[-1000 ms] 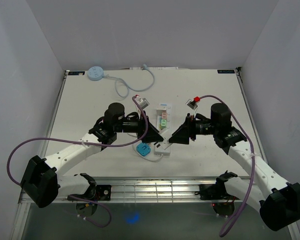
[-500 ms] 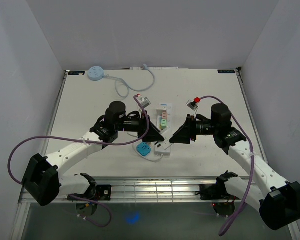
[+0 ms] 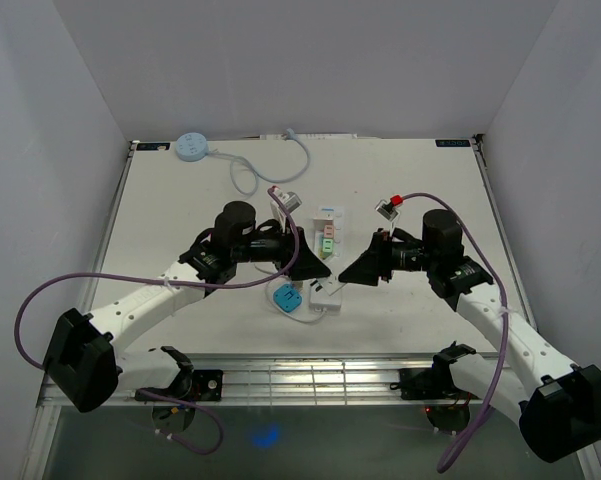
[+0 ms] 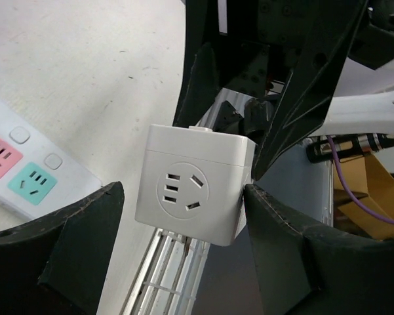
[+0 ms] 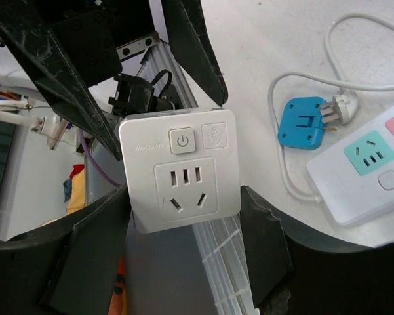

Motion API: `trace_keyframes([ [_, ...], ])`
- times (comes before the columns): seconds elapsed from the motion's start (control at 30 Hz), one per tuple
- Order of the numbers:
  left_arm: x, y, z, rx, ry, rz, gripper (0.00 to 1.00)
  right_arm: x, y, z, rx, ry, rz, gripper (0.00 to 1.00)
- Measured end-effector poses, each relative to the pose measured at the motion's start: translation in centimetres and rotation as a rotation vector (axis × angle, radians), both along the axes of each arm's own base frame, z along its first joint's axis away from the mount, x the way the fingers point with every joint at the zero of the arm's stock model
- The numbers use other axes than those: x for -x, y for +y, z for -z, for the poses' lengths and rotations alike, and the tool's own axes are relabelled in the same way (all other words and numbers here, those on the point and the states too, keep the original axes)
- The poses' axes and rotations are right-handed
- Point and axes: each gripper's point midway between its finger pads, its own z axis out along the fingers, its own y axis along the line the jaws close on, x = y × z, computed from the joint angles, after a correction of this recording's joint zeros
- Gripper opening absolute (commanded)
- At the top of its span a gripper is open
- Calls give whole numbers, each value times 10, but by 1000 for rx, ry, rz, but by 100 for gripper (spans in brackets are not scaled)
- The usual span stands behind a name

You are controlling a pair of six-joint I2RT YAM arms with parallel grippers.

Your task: Insert the plug

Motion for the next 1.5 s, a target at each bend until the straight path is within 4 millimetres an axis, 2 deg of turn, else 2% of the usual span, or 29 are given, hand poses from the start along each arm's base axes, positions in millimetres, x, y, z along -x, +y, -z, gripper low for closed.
trace_keyframes([
  [0.17,-9,4,7,-37,12,-70,80,-4,-1,10,19,37,41,8],
  [0.4,-27,10,11,-71,-3,-180,85,-8,-6,24,72,101,115,8],
  [0.57,-44,27,12,-119,-34,-316,85,-24,-20,43,194,170,291,8],
  [0.77,-57,40,4,-113,-94,-431,85,-43,-49,62,309,283,574,8],
  [0.93,-62,47,15,-104,-170,-520,88,-57,-68,63,396,355,751,8],
  [1.03,-61,41,20,-112,-252,-522,89,-68,-75,56,447,389,830,8],
  [1.27,-62,6,19,-87,-444,-385,89,-78,-83,40,533,420,937,8],
  [1.5,-64,-32,-5,-15,-593,-213,93,-77,-79,24,562,409,938,8],
])
